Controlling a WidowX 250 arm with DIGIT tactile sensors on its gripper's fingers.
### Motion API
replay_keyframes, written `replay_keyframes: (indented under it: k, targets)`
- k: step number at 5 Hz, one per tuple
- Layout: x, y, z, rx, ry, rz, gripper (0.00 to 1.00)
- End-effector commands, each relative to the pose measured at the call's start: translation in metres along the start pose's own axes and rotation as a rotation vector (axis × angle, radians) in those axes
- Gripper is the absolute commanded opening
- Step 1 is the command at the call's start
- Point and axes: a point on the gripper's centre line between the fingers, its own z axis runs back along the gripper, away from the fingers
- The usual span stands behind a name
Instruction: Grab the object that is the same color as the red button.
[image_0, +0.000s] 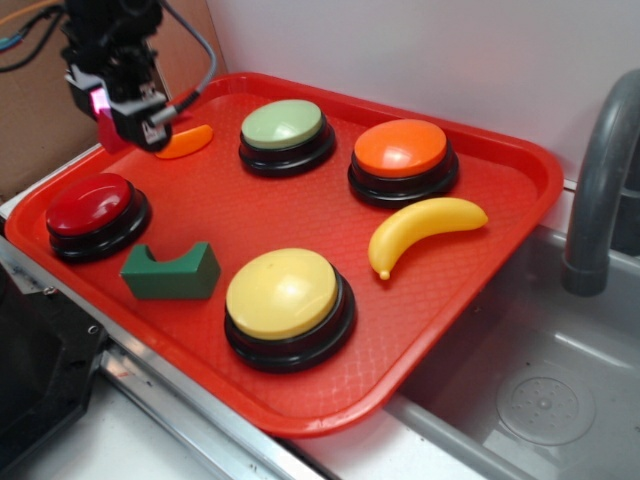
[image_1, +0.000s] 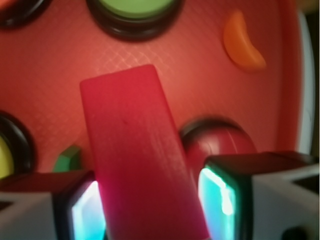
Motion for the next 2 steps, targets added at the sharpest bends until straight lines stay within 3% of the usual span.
replay_keyframes:
  k: [1, 2]
  targets:
    - [-0.0115, -0.0163, 0.0831, -0.032, -0.129, -0.011, 0.0]
    - [-0.0102, -0.0219, 0.079, -0.082, -0.135, -0.029, 0.0]
